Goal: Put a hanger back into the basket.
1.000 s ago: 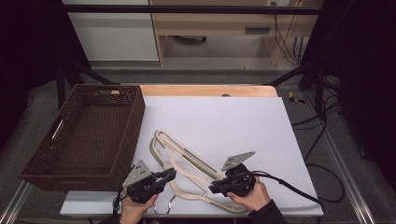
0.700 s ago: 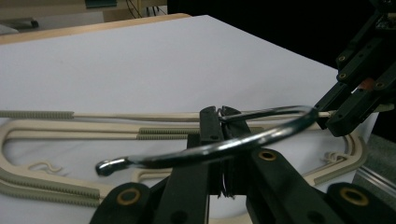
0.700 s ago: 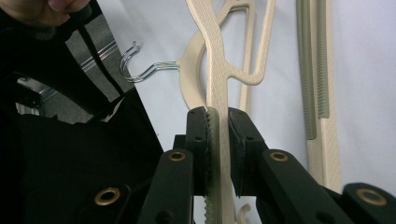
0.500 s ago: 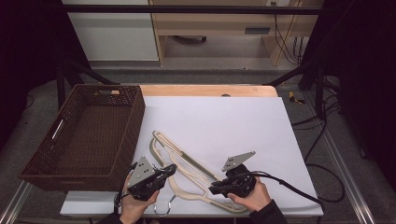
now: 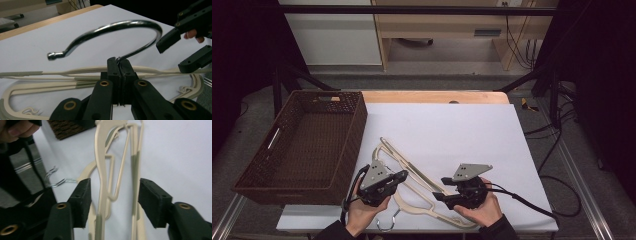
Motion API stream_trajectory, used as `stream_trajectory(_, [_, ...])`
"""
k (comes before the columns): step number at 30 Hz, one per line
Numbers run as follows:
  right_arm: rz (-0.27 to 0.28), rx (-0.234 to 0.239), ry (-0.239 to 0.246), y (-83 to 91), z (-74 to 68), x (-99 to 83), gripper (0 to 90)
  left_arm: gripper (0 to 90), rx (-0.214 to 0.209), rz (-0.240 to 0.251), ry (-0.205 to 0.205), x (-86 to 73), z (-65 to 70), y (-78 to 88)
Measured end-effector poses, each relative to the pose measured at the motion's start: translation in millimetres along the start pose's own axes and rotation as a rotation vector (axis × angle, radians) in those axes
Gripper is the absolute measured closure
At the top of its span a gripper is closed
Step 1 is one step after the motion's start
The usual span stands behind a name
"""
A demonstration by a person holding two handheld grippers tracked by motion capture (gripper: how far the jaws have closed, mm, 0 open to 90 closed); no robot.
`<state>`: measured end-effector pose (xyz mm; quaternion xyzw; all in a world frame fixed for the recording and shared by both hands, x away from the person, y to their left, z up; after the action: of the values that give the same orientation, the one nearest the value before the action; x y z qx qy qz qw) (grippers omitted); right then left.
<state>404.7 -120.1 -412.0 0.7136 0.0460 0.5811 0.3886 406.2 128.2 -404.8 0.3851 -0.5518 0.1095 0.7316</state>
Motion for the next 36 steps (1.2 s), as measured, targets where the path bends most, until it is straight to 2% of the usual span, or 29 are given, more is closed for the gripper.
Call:
stream_trajectory(1, [0.008, -0.026, 0.028, -0.3, -1.2, 3.3, 41.8, 88.5, -0.003, -0.011, -0.004, 1.4, 0.9, -2.0])
stream_trajectory(2, [0.008, -0.026, 0.028, -0.3, -1.2, 3.3, 41.8, 88.5, -0.003, -0.011, -0.004, 1.4, 0.9, -2.0])
stream_trajectory(3, [0.019, -0.061, 0.069, -1.9, -5.1, 11.1, 42.3, 88.5, -0.006, -0.017, -0.009, 1.7, 1.9, -3.6])
stream_trajectory(6, [0.029, -0.057, 0.094, -8.3, -11.2, 21.6, 46.1, 88.5, -0.007, -0.024, -0.008, 1.2, 3.1, -5.5])
stream_trajectory(8, [0.003, -0.060, 0.111, -17.0, -15.7, 26.3, 47.8, 88.5, -0.005, -0.030, -0.006, 0.9, 3.6, -5.9])
stream_trajectory(12, [-0.037, -0.070, 0.129, -33.0, -18.9, 27.4, 53.7, 88.5, -0.005, -0.030, -0.006, 0.6, 4.5, -6.5])
stream_trajectory(14, [-0.057, -0.097, 0.145, -38.9, -19.1, 26.7, 58.8, 88.5, -0.005, -0.030, -0.004, 0.7, 4.6, -6.6])
stream_trajectory(21, [-0.055, -0.112, 0.199, -47.4, -19.2, 26.4, 79.5, 88.4, 0.000, -0.029, -0.005, -0.1, 6.1, -7.0])
stream_trajectory(23, [-0.054, -0.116, 0.201, -47.5, -19.9, 26.6, 80.1, 88.2, -0.001, -0.027, -0.003, 0.0, 5.9, -6.9])
stream_trajectory(24, [-0.050, -0.125, 0.224, -47.5, -20.4, 26.7, 81.2, 87.7, -0.009, -0.022, 0.001, 0.1, 5.2, -6.3])
stream_trajectory(26, [-0.057, -0.124, 0.222, -47.0, -20.6, 26.8, 81.4, 86.3, -0.013, -0.017, 0.001, 0.3, 4.9, -5.9])
stream_trajectory(28, [-0.060, -0.136, 0.236, -45.9, -19.7, 27.0, 82.4, 77.7, -0.023, 0.003, 0.008, 1.5, 3.9, -3.1])
stream_trajectory(29, [-0.073, -0.167, 0.254, -43.7, -16.9, 26.9, 83.6, 72.4, -0.042, 0.016, 0.007, 3.6, 1.8, 1.7])
stream_trajectory(31, [-0.082, -0.191, 0.264, -40.6, -14.0, 27.8, 84.7, 63.3, -0.038, 0.023, -0.001, 4.9, -1.1, 7.3])
stream_trajectory(32, [-0.082, -0.191, 0.264, -40.6, -14.0, 27.8, 84.7, 56.0, -0.038, 0.023, -0.001, 4.9, -1.1, 7.3])
stream_trajectory(33, [-0.076, -0.209, 0.268, -35.2, -7.8, 29.7, 85.9, 49.5, -0.047, 0.016, -0.005, 5.0, -5.5, 12.7])
stream_trajectory(36, [-0.059, -0.214, 0.246, -28.8, 0.4, 31.6, 86.2, 40.9, -0.030, 0.028, -0.005, 4.5, -10.2, 18.6])
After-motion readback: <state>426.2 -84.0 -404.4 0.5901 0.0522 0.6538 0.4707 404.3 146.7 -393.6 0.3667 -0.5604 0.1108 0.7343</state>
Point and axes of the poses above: each handheld gripper's, and its own axes: y roughly backward along the jaws, x roughly out of its top, z roughly to its right, the point moved 2 cm from there along -y, roughly forward along the jaws, and after that the axes turned 5 degrees about y, right-handed, at the moved point
